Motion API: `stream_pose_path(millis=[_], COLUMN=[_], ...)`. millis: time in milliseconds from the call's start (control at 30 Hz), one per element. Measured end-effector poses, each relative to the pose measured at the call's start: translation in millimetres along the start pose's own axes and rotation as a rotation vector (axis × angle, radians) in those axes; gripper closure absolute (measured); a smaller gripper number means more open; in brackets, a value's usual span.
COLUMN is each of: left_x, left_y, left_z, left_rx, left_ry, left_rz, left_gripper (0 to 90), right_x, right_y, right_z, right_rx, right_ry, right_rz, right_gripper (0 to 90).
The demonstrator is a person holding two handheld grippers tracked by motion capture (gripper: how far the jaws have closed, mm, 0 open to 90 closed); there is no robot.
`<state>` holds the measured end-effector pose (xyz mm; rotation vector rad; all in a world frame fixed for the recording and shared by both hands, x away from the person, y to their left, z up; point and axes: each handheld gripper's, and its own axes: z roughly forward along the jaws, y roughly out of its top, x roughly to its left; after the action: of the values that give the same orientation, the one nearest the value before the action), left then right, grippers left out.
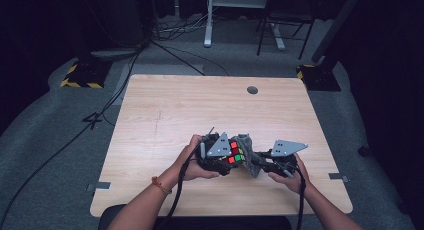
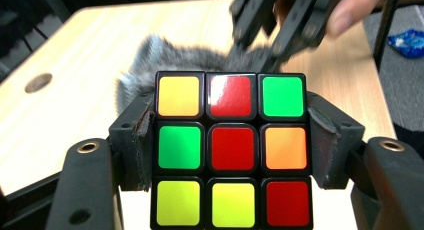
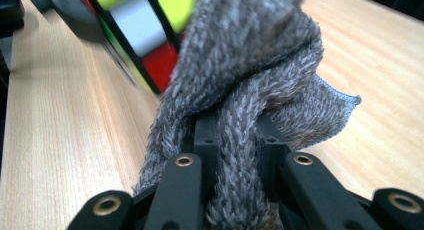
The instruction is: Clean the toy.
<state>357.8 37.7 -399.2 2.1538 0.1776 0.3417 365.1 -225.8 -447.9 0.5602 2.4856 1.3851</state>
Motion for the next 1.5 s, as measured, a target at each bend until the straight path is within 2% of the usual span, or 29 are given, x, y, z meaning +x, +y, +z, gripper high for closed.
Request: stream_pose_path(millis=[67, 133, 167, 233, 300, 400, 467, 633, 800, 867, 1000, 1133, 1233, 1300, 1500], left_x=[-0.6, 0.2, 0.4, 1.1, 1.2, 1.5, 2.3, 4.7, 4.9, 4.2, 0.0, 2.5, 2.1, 1.8, 4.4], left_y=[-0.2, -1.2, -1.9, -2.5, -2.8, -2.6, -3.8, -8.1, -9.5, -9.8, -11.4, -11.1, -9.9, -9.1, -6.9], left_z=[-1.2, -0.5, -0.2, -1.3, -3.5, -4.4, -3.9, 0.9, 5.8, 10.9, 20.1, 17.6, 14.0, 11.8, 3.4], left_rx=[-0.012, -0.017, -0.023, -0.039, -0.063, -0.060, -0.060, -0.017, 0.010, 0.043, 0.092, 0.060, 0.046, 0.041, 0.021], left_ry=[-0.001, -0.014, -0.012, -0.024, -0.025, -0.020, -0.024, -0.030, -0.031, -0.024, -0.008, -0.002, 0.000, 0.003, 0.007], left_rz=[0.003, -0.003, 0.001, -0.008, -0.011, -0.003, -0.013, -0.007, -0.011, 0.000, 0.019, 0.008, 0.007, 0.008, 0.006], left_gripper=[33.5, 33.4, 33.3, 33.2, 33.0, 32.8, 32.7, 32.6, 32.7, 32.7, 32.9, 33.2, 33.4, 33.4, 33.5], right_x=[-1.7, -2.5, -2.2, -0.6, -1.3, -2.1, -2.7, -2.3, -0.5, -0.1, 3.4, 4.3, 5.3, 5.8, 3.5], right_y=[-1.1, 0.2, 1.2, 3.3, 3.1, 4.7, 5.8, 7.4, 9.8, 10.6, 13.1, 15.0, 14.9, 13.1, 5.4], right_z=[0.8, -2.0, -3.3, -5.8, -9.0, -14.0, -16.9, -20.2, -20.9, -21.9, -21.4, -22.0, -19.8, -15.8, -3.7], right_rx=[-0.018, -0.066, -0.081, -0.092, -0.125, -0.161, -0.182, -0.209, -0.214, -0.224, -0.224, -0.213, -0.168, -0.119, -0.019], right_ry=[0.034, 0.088, 0.099, 0.097, 0.114, 0.121, 0.125, 0.124, 0.119, 0.119, 0.110, 0.073, 0.026, -0.003, 0.025], right_rz=[0.027, 0.057, 0.064, 0.062, 0.077, 0.077, 0.082, 0.078, 0.061, 0.064, 0.043, 0.032, 0.006, -0.015, -0.014], right_gripper=[77.2, 77.1, 77.2, 77.3, 77.5, 77.6, 77.6, 77.7, 77.7, 77.7, 77.6, 77.6, 77.6, 77.6, 77.6])
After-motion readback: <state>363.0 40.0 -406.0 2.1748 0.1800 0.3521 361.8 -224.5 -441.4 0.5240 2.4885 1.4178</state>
